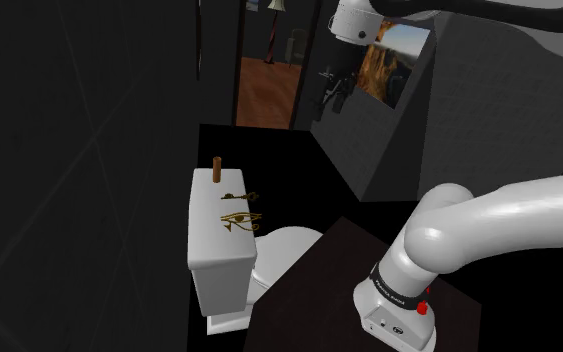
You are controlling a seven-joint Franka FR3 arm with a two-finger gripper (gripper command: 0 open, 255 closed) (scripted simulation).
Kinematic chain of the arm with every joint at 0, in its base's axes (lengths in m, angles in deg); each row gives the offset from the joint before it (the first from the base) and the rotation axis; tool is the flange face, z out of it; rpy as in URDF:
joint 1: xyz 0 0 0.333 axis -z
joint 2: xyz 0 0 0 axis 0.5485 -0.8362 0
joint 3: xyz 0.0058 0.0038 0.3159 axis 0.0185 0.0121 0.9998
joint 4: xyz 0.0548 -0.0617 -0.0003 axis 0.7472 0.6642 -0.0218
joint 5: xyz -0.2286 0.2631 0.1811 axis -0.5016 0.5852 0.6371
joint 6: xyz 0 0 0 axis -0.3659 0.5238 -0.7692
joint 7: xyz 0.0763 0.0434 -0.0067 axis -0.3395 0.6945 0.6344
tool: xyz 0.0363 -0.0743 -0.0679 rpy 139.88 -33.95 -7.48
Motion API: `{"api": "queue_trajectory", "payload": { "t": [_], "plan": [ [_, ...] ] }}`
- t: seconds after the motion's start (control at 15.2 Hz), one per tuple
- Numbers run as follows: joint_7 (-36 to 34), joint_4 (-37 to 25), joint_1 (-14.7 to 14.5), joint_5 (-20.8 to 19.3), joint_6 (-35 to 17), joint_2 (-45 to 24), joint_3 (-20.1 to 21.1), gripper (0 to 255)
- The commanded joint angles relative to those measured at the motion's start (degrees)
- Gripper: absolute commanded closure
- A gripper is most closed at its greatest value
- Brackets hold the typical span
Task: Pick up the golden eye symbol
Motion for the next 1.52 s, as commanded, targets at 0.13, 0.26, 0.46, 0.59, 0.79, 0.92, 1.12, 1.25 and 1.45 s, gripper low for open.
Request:
{"api": "queue_trajectory", "payload": {
  "t": [0.13,0.26,0.46,0.59,0.79,0.92,1.12,1.25,1.45],
  "plan": [
    [2.7,2.0,-0.7,-0.5,-3.5,-2.1,-0.6,0],
    [5.3,3.7,-1.5,-1.1,-7.1,-4.5,-1.2,0],
    [9.2,5.8,-2.5,-1.8,-12.4,-8.6,-1.9,0],
    [11.8,6.9,-3.1,-2.3,-16.0,-11.7,-2.4,0],
    [15.5,7.9,-4.1,-2.9,-21.3,-16.8,-3.0,0],
    [17.9,8.3,-4.7,-3.3,-24.8,-20.5,-3.3,0],
    [21.4,8.3,-5.5,-3.9,-29.9,-26.4,-3.6,0],
    [23.7,7.9,-6.0,-4.2,-33.1,-30.5,-3.6,0],
    [26.9,7.0,-6.6,-4.8,-37.8,-36.8,-3.6,0]
  ]
}}
